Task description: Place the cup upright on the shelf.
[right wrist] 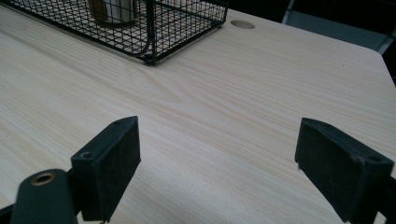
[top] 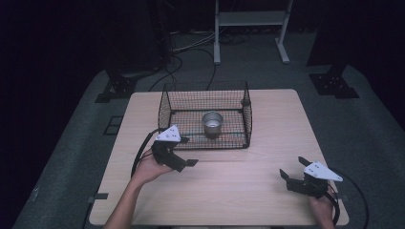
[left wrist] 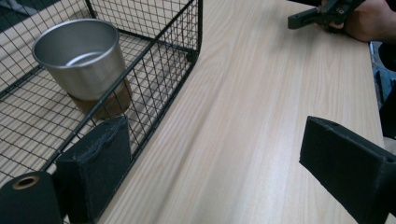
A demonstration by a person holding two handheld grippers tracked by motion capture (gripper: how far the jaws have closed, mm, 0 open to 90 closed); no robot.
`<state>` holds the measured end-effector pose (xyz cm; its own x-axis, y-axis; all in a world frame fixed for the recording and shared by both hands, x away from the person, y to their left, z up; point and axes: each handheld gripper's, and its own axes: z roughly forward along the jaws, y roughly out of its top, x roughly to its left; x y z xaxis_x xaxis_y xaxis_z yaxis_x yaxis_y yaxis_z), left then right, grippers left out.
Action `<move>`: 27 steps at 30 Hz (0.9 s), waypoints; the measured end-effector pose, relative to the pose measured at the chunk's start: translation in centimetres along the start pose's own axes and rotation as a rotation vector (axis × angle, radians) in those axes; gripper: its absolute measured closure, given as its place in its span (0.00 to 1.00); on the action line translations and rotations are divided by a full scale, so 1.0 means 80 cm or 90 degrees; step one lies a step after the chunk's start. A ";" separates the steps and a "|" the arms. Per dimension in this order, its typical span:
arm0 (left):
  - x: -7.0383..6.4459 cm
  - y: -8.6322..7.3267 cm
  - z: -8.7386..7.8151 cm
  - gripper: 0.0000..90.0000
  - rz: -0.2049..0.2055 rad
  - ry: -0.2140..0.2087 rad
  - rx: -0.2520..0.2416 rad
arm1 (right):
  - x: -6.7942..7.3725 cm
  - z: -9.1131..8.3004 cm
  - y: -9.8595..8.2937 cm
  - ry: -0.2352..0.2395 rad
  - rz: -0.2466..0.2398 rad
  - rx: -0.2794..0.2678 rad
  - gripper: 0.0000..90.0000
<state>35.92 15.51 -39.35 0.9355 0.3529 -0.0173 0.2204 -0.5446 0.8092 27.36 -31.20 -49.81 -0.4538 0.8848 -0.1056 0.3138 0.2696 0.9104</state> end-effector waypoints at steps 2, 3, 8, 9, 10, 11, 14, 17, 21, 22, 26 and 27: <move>-0.002 -0.003 -0.002 0.09 -0.001 0.000 -0.005 | 0.000 0.000 0.000 -0.001 -0.001 0.001 0.15; -0.002 -0.003 -0.002 0.09 -0.001 0.000 -0.005 | 0.000 0.000 0.000 -0.001 -0.001 0.001 0.15; -0.008 -0.012 -0.008 0.09 -0.004 0.003 -0.013 | 0.001 0.000 0.000 -0.003 -0.003 0.002 0.15; -0.009 -0.015 -0.009 0.09 -0.006 0.003 -0.016 | 0.001 0.000 0.000 -0.004 -0.004 0.002 0.15; -0.010 -0.016 -0.010 0.09 -0.007 0.002 -0.019 | 0.001 0.001 0.000 -0.004 -0.004 0.003 0.15; -0.010 -0.016 -0.010 0.09 -0.007 0.002 -0.019 | 0.001 0.001 0.000 -0.004 -0.004 0.003 0.15; -0.013 -0.022 -0.013 0.09 -0.010 0.006 -0.020 | 0.002 0.001 0.000 -0.005 -0.003 0.005 0.15; -0.015 -0.026 -0.014 0.09 -0.012 0.009 -0.024 | 0.002 0.001 0.000 -0.005 -0.004 0.005 0.15; -0.020 -0.033 -0.015 0.09 -0.012 0.010 -0.024 | 0.002 0.001 0.000 -0.006 -0.005 0.007 0.15; -0.022 -0.036 -0.014 0.09 -0.014 0.010 -0.028 | 0.002 0.001 0.000 -0.006 -0.006 0.007 0.15; -0.025 -0.041 -0.013 0.08 -0.017 0.011 -0.031 | 0.002 0.001 0.000 -0.007 -0.006 0.008 0.15; -0.025 -0.041 -0.013 0.08 -0.017 0.011 -0.031 | 0.002 0.001 0.000 -0.007 -0.006 0.008 0.15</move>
<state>33.05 17.42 -41.37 0.9245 0.3801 -0.0300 0.2316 -0.4972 0.8361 27.32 -30.99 -49.81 -0.4483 0.8859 -0.1189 0.3192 0.2830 0.9044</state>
